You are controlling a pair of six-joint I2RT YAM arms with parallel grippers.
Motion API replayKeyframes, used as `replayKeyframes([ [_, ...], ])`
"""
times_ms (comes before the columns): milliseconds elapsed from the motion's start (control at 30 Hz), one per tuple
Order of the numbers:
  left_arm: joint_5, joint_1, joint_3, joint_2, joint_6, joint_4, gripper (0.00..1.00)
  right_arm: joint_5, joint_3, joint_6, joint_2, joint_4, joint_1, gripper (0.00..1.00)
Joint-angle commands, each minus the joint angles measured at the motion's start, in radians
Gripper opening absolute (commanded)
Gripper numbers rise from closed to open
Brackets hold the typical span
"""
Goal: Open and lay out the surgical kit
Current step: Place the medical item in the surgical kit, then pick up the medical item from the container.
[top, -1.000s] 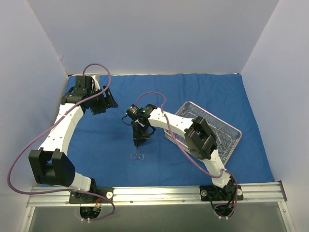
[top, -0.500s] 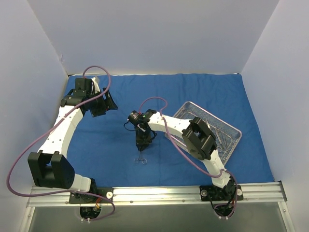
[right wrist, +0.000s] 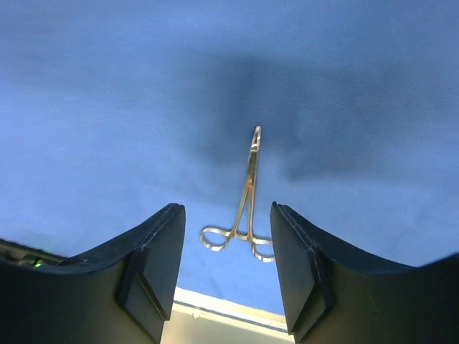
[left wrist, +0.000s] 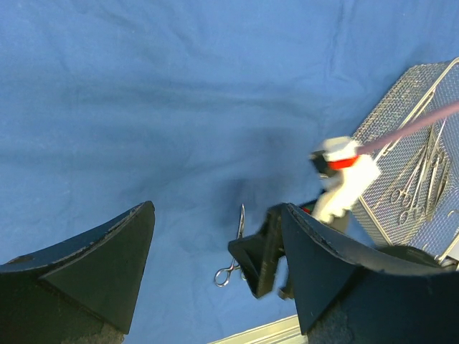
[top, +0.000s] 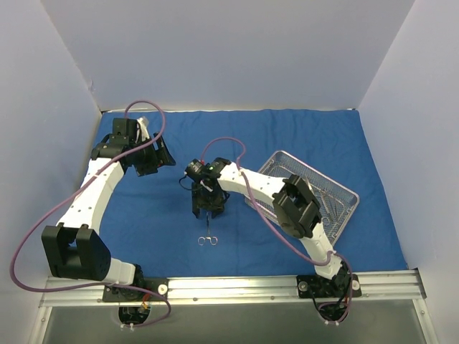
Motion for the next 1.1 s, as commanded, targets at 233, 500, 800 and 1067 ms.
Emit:
replayKeyframes([
  [233,0.084,0.011,0.025,-0.031,0.051,0.045,0.80,0.187,0.077,-0.110,-0.334,-0.255,-0.309,0.38],
  [500,0.179,0.005,0.047,0.029,0.083,0.073,0.80,0.075,-0.330,-0.263,-0.615,-0.157,-0.675,0.27],
  [800,0.213,0.003,0.079,0.095,0.075,0.067,0.79,0.095,-0.486,-0.375,-0.554,-0.077,-0.821,0.39],
  [1067,0.214,0.005,0.100,0.135,0.080,0.058,0.79,0.112,-0.558,-0.403,-0.497,-0.029,-0.852,0.41],
])
